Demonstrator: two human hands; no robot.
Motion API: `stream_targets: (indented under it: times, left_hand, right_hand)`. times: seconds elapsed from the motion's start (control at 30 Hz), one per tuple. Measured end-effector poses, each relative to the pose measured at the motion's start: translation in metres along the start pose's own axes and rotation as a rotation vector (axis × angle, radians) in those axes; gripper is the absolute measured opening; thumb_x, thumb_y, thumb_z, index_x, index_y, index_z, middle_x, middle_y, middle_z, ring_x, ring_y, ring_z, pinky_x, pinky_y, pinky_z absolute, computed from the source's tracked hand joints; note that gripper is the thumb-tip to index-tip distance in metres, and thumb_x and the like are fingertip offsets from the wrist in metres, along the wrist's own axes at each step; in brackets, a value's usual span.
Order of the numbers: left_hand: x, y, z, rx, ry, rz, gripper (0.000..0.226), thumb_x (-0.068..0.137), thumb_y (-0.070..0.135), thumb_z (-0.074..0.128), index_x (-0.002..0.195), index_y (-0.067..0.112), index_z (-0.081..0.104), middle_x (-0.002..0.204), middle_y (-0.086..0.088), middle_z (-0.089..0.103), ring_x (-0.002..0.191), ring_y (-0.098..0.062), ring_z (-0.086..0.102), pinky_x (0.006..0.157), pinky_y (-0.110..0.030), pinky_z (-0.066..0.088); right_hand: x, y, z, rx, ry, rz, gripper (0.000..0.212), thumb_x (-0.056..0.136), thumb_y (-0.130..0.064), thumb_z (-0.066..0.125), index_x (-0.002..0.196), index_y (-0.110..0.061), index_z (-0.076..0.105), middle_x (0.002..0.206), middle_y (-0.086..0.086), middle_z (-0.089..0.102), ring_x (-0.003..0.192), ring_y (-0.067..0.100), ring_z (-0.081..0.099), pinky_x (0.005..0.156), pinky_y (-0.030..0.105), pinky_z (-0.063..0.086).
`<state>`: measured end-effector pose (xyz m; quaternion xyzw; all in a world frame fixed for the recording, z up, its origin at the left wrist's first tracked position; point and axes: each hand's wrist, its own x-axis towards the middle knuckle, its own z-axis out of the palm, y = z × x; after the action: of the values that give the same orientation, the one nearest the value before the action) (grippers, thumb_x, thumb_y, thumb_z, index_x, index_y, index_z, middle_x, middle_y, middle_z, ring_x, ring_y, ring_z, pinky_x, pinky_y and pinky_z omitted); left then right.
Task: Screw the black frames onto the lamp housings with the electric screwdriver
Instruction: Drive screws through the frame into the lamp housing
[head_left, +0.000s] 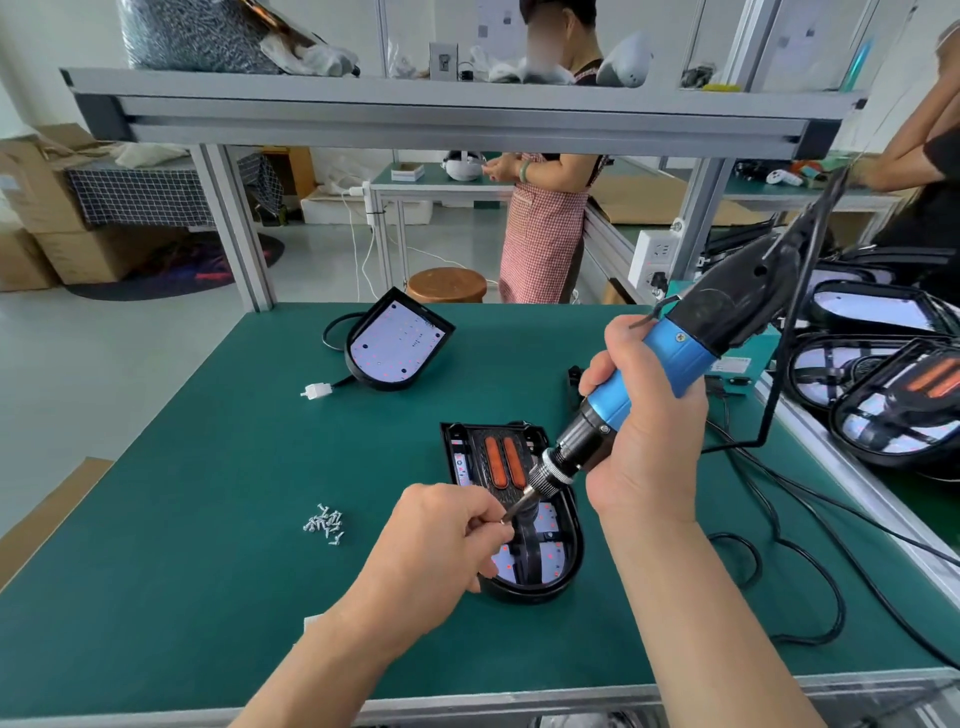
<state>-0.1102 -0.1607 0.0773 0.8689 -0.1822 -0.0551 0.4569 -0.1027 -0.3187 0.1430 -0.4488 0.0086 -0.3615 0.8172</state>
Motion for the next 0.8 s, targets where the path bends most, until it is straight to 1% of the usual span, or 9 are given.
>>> stream_targets:
  times: [0.13,0.23,0.3,0.37,0.43,0.47,0.6,0.7,0.8]
  left_hand:
    - [0.004,-0.004,-0.005,-0.047,0.032,-0.051,0.012,0.084,0.014,0.077,0.081,0.024,0.073,0.063,0.006,0.071,0.042,-0.005,0.058,0.047,-0.013,0.045]
    - [0.008,-0.011,-0.016,-0.084,0.069,-0.061,0.025,0.077,0.023,0.084,0.091,0.038,0.069,0.066,0.01,0.07,0.05,-0.004,0.058,0.054,-0.014,0.048]
    - [0.017,-0.02,-0.023,-0.089,0.232,-0.1,0.022,0.076,0.036,0.084,0.09,0.037,0.068,0.068,0.014,0.066,0.056,0.001,0.054,0.054,-0.011,0.042]
    - [0.031,-0.03,-0.024,-0.1,0.325,-0.231,0.032,0.078,0.048,0.079,0.098,0.03,0.062,0.077,0.012,0.064,0.069,-0.005,0.057,0.058,-0.02,0.043]
    - [0.045,-0.036,-0.016,-0.084,0.222,-0.378,0.051,0.08,0.059,0.072,0.109,0.021,0.056,0.096,0.005,0.061,0.083,-0.014,0.059,0.063,-0.03,0.046]
    - [0.051,-0.037,-0.01,-0.064,0.16,-0.422,0.059,0.08,0.065,0.07,0.11,0.017,0.054,0.099,0.001,0.06,0.084,-0.017,0.058,0.063,-0.031,0.046]
    - [0.068,-0.039,0.007,-0.014,0.132,-0.439,0.063,0.073,0.073,0.069,0.083,0.014,0.05,0.078,0.002,0.055,0.065,-0.017,0.048,0.055,-0.031,0.037]
    - [0.072,-0.04,0.009,-0.038,0.149,-0.411,0.056,0.074,0.065,0.073,0.077,0.015,0.048,0.073,0.003,0.051,0.062,-0.017,0.045,0.054,-0.03,0.034]
    - [0.072,-0.042,0.01,-0.093,0.159,-0.391,0.054,0.074,0.061,0.076,0.077,0.014,0.05,0.071,0.001,0.054,0.061,-0.019,0.048,0.056,-0.03,0.038]
  right_hand:
    - [0.0,0.004,0.001,0.04,0.047,0.023,0.013,0.081,-0.015,0.069,0.08,-0.021,0.058,0.057,-0.004,0.051,0.052,0.011,0.049,0.056,0.021,0.045]
    - [0.004,0.007,0.001,0.053,0.063,0.036,0.013,0.081,-0.017,0.069,0.082,-0.019,0.057,0.057,-0.003,0.052,0.052,0.011,0.049,0.056,0.021,0.046]
    - [0.007,0.01,0.002,0.033,0.058,0.036,0.014,0.081,-0.016,0.07,0.084,-0.017,0.056,0.057,-0.003,0.052,0.052,0.011,0.049,0.057,0.021,0.047]
    - [0.008,0.015,0.004,0.009,0.044,0.023,0.014,0.081,-0.014,0.069,0.083,-0.016,0.056,0.057,-0.001,0.052,0.051,0.011,0.049,0.056,0.021,0.046]
    - [0.008,0.021,0.006,-0.014,0.019,0.014,0.014,0.081,-0.012,0.07,0.082,-0.015,0.057,0.057,0.001,0.052,0.051,0.012,0.049,0.055,0.02,0.046]
    - [0.007,0.025,0.007,-0.03,0.006,0.015,0.014,0.08,-0.012,0.07,0.082,-0.014,0.057,0.058,0.002,0.052,0.05,0.012,0.049,0.056,0.019,0.046]
    - [0.004,0.038,0.01,-0.067,-0.046,0.028,0.019,0.079,-0.011,0.072,0.089,-0.007,0.056,0.065,0.009,0.051,0.049,0.014,0.049,0.055,0.019,0.046]
    - [0.004,0.045,0.01,-0.071,-0.053,0.045,0.02,0.078,-0.012,0.072,0.089,-0.007,0.057,0.067,0.01,0.05,0.049,0.014,0.049,0.054,0.02,0.045]
    - [0.006,0.048,0.009,-0.092,-0.055,0.055,0.021,0.078,-0.015,0.073,0.09,-0.008,0.057,0.057,0.003,0.052,0.049,0.013,0.049,0.054,0.018,0.046]
